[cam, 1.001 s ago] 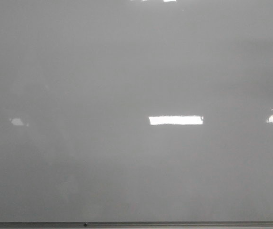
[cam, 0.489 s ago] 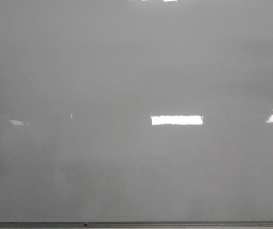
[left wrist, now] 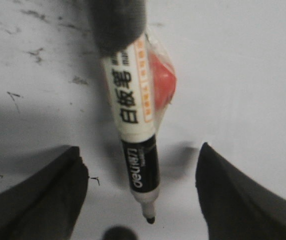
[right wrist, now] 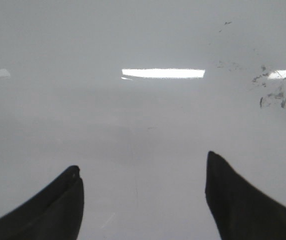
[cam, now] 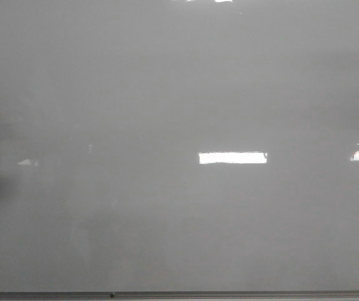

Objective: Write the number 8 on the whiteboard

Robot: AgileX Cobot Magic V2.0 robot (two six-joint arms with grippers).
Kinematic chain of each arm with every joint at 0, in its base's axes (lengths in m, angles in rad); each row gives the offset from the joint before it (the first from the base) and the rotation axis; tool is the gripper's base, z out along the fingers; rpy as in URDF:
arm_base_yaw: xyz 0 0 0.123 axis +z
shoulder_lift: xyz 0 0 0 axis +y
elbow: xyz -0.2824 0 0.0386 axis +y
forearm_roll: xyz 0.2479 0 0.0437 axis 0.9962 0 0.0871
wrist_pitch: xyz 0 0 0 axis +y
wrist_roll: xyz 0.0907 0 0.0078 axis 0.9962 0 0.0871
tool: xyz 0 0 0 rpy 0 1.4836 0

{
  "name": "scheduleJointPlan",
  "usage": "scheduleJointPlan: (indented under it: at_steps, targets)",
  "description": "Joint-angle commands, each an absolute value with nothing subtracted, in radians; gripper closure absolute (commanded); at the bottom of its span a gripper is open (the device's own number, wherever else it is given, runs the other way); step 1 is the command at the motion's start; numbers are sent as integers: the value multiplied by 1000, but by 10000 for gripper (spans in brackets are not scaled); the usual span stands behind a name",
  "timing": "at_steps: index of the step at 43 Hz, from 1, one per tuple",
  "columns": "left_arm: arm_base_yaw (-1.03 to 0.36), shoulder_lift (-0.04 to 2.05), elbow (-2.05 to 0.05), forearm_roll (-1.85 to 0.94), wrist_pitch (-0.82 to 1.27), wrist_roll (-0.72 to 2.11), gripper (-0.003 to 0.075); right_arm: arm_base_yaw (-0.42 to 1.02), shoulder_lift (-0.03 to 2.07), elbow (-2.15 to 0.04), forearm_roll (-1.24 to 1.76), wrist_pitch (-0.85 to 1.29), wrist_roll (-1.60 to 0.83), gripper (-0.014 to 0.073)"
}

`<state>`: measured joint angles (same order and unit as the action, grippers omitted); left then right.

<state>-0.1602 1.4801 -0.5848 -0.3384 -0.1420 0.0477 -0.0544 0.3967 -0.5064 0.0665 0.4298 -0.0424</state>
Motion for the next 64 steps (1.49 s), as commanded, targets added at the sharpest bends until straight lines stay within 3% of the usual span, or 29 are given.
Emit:
scheduleJointPlan:
  at_steps: [1, 8, 16, 25, 32, 40, 47, 57, 64]
  targets:
    - [-165, 1456, -613, -345, -224, 39, 408, -61, 409, -543, 71, 348, -44, 58]
    - [-165, 1456, -613, -345, -250, 39, 602, -61, 409, -543, 71, 348, -44, 58]
    - [-165, 1453, -613, -345, -248, 39, 736, -61, 409, -543, 71, 348, -44, 58]
    - [-165, 1366, -624, -289, -93, 39, 739, -61, 409, -543, 71, 348, -44, 58]
    - [-178, 1317, -784, -228, 489, 157, 739, -51, 421, -563, 72, 440, -45, 58]
    - [-255, 1317, -930, -447, 831, 593, 739, 27, 522, -649, 92, 587, -66, 58]
    - [-335, 1317, -983, -713, 1117, 1067, 739, 147, 639, -740, 223, 729, -244, 58]
    - [-435, 1315, -1028, -749, 1259, 1203, 739, 342, 869, -935, 588, 1111, -622, 58]
    - [-466, 1315, -1032, -749, 1253, 1229, 739, 452, 1049, -1060, 694, 1124, -699, 58]
